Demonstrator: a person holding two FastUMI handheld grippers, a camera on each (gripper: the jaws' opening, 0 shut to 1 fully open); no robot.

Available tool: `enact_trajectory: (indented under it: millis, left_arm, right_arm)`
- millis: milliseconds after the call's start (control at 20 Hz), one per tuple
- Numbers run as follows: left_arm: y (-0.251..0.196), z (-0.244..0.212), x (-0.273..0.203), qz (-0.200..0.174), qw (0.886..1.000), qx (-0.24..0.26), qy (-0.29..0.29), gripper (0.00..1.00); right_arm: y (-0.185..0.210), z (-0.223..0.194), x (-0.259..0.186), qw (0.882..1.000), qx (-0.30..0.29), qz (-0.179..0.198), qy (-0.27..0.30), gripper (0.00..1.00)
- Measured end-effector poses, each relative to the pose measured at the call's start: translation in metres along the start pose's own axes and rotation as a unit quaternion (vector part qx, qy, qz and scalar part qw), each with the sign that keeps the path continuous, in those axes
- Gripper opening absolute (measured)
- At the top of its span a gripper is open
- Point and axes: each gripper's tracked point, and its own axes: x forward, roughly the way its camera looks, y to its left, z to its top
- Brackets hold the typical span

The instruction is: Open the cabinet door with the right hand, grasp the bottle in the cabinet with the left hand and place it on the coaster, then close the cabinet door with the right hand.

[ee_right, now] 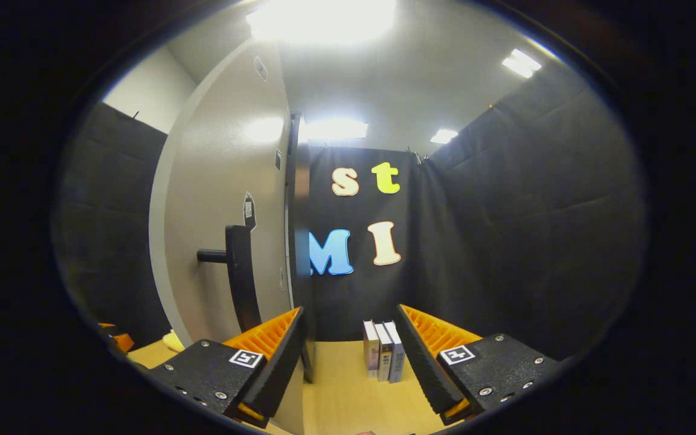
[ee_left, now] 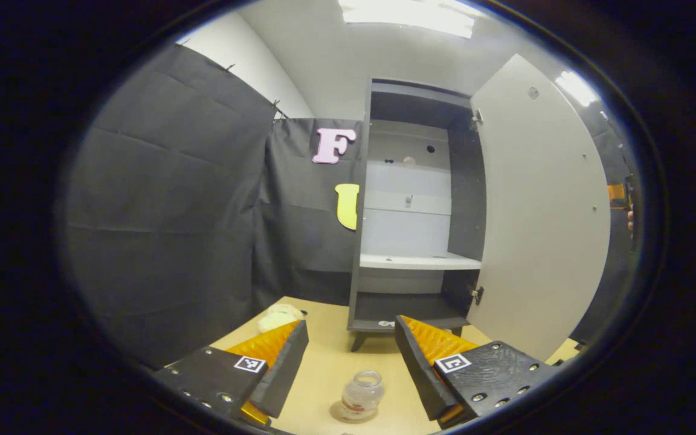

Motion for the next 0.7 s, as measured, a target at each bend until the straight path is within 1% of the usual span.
enact_trajectory:
  millis: [50,100,150,200,250,400,450,500,550,650,700]
  left_arm:
    - [0.001,-0.001,0.0,-0.003,1.0,-0.001,0.003,0.89]
    - [0.001,0.0,-0.002,-0.004,1.0,0.0,0.007,0.86]
    - [0.004,0.0,-0.003,-0.004,1.0,0.001,0.008,0.86]
    - [0.006,0.001,-0.004,-0.004,1.0,0.001,0.009,0.89]
    - [0.008,0.001,-0.004,-0.004,1.0,0.002,0.009,0.86]
    - [0.015,0.001,-0.005,-0.003,1.0,0.007,0.011,0.86]
    - [0.016,0.001,-0.006,-0.003,1.0,0.009,0.011,0.86]
    - [0.018,0.001,-0.006,-0.001,1.0,0.01,0.011,0.82]
    - [0.019,0.0,-0.006,-0.003,1.0,0.011,0.013,0.86]
    - [0.02,-0.001,-0.011,-0.006,1.0,0.013,0.018,0.86]
    - [0.022,-0.002,-0.012,-0.006,1.0,0.014,0.02,0.82]
  right_arm:
    - [0.005,-0.003,-0.001,1.0,0.004,0.0,0.007,0.9]
    - [0.013,-0.005,0.001,1.0,0.016,0.001,0.013,0.9]
    - [0.02,-0.006,0.003,1.0,0.022,0.002,0.014,0.87]
    - [0.028,-0.002,0.001,1.0,0.021,0.001,0.011,0.9]
    - [0.039,0.0,-0.009,1.0,0.015,0.002,0.009,0.9]
    - [0.071,0.0,-0.023,1.0,0.01,0.009,0.009,0.9]
    - [0.082,-0.001,-0.025,1.0,0.012,0.013,0.009,0.9]
    - [0.09,0.0,-0.026,1.0,0.012,0.016,0.009,0.9]
    - [0.098,0.001,-0.025,1.0,0.012,0.018,0.007,0.9]
    - [0.117,0.001,-0.023,1.0,0.011,0.025,0.006,0.9]
    - [0.126,0.001,-0.022,0.999,0.012,0.029,0.005,0.9]
